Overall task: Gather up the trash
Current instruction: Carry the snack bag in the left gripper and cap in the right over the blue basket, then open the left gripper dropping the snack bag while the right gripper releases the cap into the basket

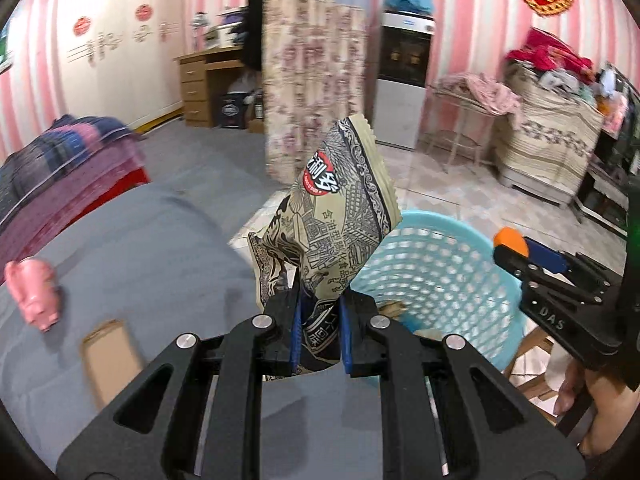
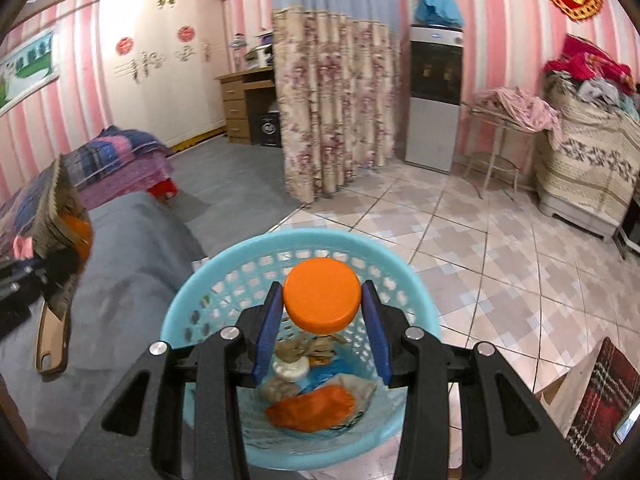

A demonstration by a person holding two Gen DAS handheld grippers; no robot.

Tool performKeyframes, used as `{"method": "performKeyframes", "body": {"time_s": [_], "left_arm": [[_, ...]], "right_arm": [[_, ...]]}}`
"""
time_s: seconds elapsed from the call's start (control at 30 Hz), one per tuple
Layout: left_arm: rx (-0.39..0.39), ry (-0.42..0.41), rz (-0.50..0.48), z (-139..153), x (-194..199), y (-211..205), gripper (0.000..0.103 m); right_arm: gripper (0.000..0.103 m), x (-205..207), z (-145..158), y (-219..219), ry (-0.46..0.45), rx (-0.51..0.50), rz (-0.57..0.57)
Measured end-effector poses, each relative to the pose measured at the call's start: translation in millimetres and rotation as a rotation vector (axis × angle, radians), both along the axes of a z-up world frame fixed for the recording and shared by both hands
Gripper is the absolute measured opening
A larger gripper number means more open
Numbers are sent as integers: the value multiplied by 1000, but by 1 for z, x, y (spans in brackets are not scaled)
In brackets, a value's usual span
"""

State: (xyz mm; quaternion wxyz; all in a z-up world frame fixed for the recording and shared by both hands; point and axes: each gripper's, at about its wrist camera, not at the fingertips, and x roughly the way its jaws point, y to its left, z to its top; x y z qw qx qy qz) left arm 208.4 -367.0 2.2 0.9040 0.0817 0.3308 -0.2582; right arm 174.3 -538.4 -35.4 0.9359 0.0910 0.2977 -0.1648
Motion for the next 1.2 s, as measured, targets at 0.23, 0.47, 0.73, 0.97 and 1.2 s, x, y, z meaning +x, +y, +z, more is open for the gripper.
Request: {"method": "performKeyframes", "body": {"time_s": [0.23, 0.47, 0.73, 0.97, 1.2], "left_arm": [[6, 51, -90, -28, 10, -54, 14], [49, 95, -85, -54, 29, -78, 40], [27, 95, -47, -57, 31, -62, 79], [28, 79, 3, -50, 34, -37, 85], [41, 2, 97, -33, 31, 4, 94]], "right_arm": [[40, -9, -6, -37, -15, 53, -67], [40, -11, -13, -52, -18, 93, -93], [40, -9, -15, -49, -14, 93, -101], [40, -3, -15, -40, 0, 81, -87], [40, 13, -21, -19, 15, 61, -54]]}}
